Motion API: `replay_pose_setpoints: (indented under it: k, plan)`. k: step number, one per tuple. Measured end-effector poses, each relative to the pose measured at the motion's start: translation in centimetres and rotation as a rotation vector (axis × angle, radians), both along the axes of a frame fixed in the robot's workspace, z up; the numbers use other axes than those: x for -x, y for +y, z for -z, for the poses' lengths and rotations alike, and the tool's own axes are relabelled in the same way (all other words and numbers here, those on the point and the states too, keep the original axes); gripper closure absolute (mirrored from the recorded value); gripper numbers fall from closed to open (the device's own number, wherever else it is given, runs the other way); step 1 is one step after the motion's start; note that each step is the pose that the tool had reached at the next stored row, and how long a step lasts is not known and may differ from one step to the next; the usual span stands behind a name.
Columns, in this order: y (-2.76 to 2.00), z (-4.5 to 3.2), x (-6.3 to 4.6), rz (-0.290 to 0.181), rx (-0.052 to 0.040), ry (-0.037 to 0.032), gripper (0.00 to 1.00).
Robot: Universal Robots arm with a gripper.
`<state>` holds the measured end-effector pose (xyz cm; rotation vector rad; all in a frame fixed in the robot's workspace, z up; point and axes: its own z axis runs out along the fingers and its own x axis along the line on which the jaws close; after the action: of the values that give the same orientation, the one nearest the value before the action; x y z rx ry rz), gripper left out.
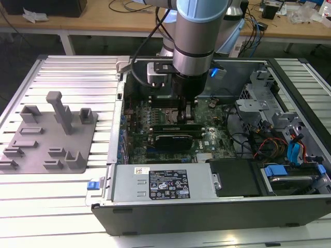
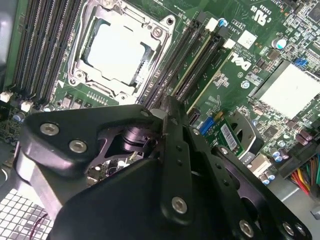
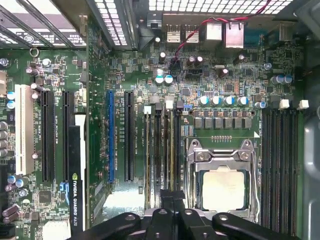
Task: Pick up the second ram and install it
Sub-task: 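Insert the second ram into the second slot, then press down the second ram until it locks into place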
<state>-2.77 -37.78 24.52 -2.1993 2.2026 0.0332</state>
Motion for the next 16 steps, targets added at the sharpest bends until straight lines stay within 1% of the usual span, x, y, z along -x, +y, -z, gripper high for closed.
replay_pose_setpoints:
  k: [2, 3, 5, 16]
  plan:
    - [0.0, 0.0, -0.01, 0.0, 0.0, 0.0, 0.92]
    - [0.01, -0.13, -0.01, 0.0, 0.0, 0.0, 0.92]
    - [0.0, -0.75, -0.01, 0.0, -0.0001, -0.0001, 0.92]
    - [0.0, -0.79, -0.01, 0.0, 0.0, 0.0, 0.92]
